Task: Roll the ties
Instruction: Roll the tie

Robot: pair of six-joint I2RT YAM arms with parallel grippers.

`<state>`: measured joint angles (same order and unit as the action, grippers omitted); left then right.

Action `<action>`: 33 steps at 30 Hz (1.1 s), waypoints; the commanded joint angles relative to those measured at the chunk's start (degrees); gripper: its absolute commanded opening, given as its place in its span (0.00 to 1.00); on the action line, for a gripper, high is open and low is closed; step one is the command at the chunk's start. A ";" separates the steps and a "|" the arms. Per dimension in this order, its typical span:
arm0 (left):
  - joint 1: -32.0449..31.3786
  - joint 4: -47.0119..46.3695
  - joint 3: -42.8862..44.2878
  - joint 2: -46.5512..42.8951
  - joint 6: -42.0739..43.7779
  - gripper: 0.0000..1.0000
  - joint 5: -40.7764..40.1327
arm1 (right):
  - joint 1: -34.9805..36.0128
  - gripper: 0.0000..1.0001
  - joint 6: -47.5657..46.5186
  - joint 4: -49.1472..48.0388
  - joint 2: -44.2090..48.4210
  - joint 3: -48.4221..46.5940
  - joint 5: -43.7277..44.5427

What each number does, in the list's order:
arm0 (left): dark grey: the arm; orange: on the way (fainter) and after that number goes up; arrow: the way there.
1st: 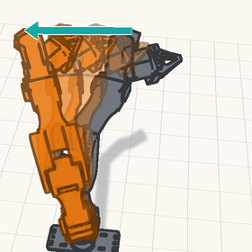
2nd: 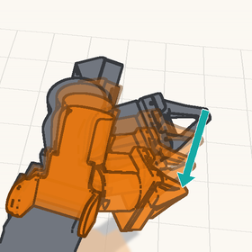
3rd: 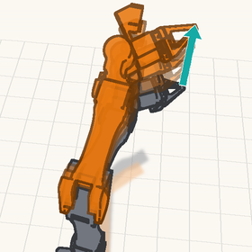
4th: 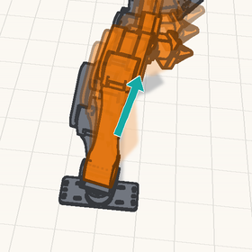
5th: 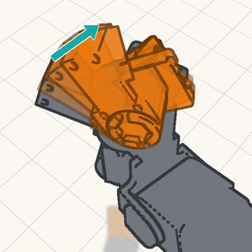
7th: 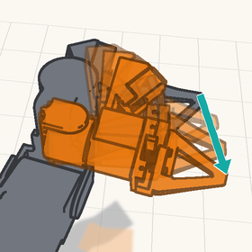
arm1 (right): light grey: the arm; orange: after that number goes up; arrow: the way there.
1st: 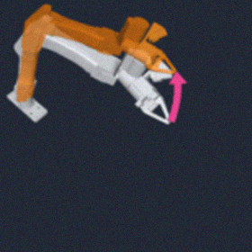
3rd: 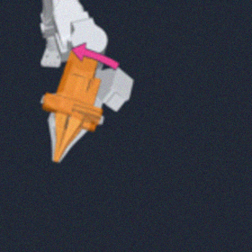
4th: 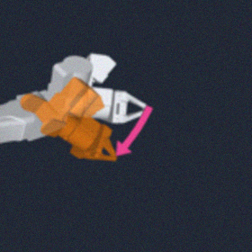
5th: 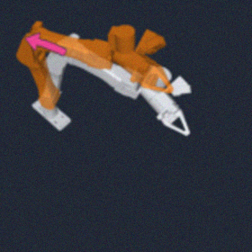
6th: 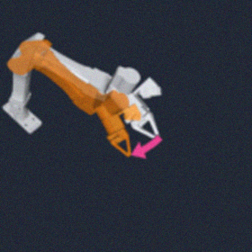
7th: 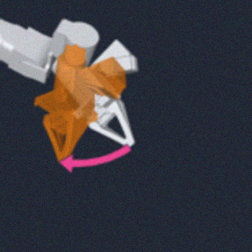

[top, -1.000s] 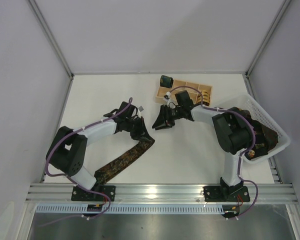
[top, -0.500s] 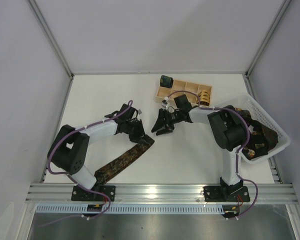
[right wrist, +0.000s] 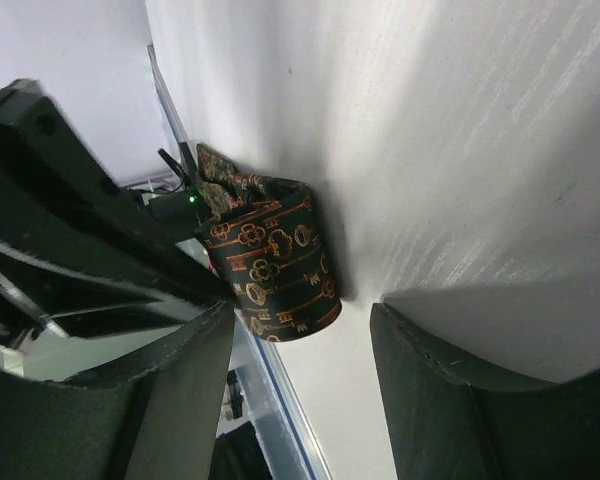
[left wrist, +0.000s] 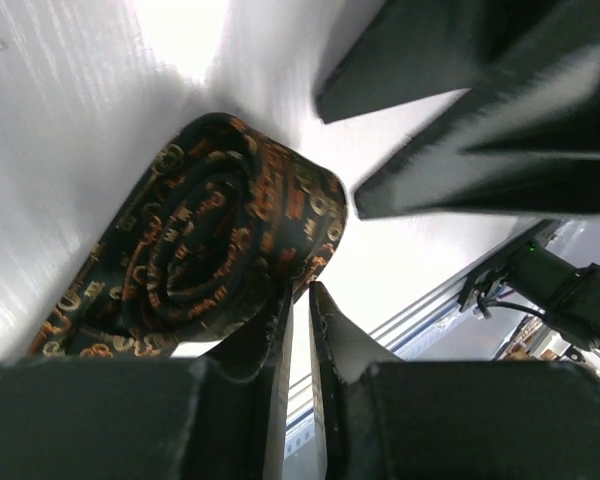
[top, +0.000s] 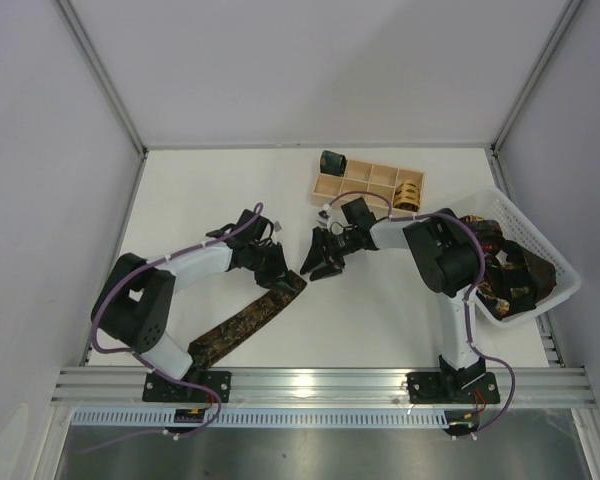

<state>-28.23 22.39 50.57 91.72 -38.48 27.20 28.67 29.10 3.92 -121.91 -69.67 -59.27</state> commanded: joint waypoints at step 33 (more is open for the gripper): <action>-3.32 25.59 -7.41 -5.15 -13.10 0.01 -22.10 | 9.29 0.36 -9.33 35.34 -14.14 -43.34 23.21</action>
<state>-31.11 47.62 44.29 85.95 -48.66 6.11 34.76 22.06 29.85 -132.99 -107.53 -41.19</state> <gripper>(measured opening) 0.008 0.392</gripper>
